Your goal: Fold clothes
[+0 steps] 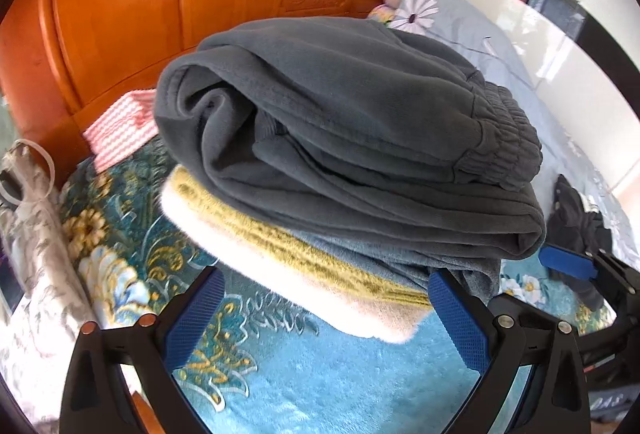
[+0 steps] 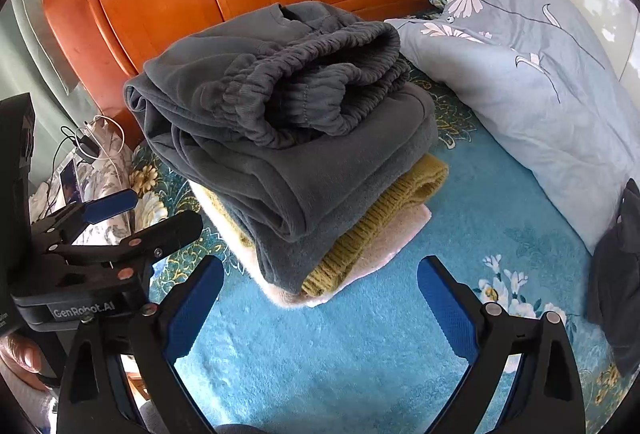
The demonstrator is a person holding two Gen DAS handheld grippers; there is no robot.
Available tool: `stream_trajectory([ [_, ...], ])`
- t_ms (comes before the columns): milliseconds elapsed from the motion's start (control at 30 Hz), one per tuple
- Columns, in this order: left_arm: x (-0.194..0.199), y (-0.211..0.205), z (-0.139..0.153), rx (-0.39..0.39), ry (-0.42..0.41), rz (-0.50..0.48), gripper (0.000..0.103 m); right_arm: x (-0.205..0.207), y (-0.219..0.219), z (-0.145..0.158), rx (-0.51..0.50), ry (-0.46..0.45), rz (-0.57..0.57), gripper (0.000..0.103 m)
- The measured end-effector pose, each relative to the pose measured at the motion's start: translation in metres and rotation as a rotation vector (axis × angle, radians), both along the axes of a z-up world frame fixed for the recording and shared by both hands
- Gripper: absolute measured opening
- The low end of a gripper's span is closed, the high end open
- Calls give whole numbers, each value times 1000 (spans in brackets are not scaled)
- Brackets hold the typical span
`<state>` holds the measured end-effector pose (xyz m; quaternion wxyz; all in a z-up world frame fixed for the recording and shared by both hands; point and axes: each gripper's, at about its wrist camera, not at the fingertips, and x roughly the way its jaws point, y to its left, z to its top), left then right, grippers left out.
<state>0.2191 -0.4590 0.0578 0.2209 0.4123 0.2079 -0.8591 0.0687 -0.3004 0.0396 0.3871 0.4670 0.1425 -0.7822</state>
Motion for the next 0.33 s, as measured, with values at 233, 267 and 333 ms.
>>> stream_trajectory([
  [233,-4,-21,-9,-19,68,-169,103,6,-8,-4,81,46,-60,98],
  [267,-3,-24,-11,-17,75,-182,103,8,-8,-4,96,48,-72,98],
  [333,-3,-28,-14,-11,64,-199,103,9,-7,-4,141,39,-100,98],
])
